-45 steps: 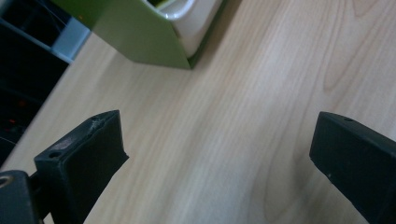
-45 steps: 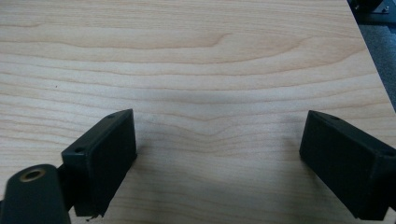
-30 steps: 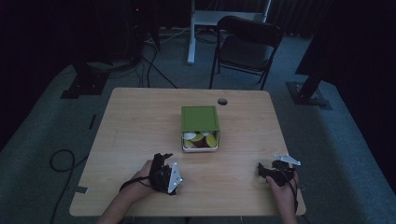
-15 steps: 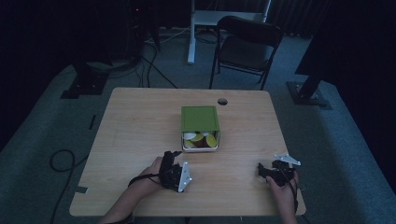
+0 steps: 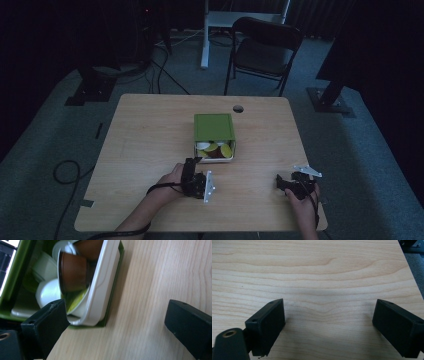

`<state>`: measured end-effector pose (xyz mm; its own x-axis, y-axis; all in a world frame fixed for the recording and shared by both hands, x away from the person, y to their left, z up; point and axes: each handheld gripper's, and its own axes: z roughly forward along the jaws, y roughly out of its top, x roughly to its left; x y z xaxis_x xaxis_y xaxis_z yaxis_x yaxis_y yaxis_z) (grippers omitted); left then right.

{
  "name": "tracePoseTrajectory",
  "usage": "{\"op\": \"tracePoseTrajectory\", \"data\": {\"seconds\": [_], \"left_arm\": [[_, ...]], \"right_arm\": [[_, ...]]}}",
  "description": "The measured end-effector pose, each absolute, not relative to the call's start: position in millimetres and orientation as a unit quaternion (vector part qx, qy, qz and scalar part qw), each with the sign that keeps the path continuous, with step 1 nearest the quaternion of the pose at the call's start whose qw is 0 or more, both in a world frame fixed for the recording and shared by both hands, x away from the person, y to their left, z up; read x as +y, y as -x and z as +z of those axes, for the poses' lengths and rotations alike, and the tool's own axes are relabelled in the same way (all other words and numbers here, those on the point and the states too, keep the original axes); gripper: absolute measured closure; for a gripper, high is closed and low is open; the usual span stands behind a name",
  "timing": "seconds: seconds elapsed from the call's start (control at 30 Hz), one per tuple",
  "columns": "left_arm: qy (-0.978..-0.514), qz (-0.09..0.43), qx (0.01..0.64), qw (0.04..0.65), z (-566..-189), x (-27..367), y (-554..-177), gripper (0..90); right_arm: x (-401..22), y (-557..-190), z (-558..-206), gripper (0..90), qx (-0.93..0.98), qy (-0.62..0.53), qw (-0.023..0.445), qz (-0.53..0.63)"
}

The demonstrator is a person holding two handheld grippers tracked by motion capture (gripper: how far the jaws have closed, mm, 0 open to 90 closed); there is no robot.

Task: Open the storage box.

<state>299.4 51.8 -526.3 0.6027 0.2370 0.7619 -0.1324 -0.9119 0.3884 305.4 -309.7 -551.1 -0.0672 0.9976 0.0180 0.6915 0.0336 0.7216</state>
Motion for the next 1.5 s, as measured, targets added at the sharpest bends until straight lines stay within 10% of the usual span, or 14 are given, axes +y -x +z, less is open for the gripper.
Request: {"op": "tracePoseTrajectory", "data": {"seconds": [1.5], "left_arm": [[-0.831, 0.54, -0.001, 0.131, -542, 10, -320, 68.6]], "right_arm": [[-310, -305, -551, 10.3, 0.67, -0.631, 0.262, 0.291]]}}
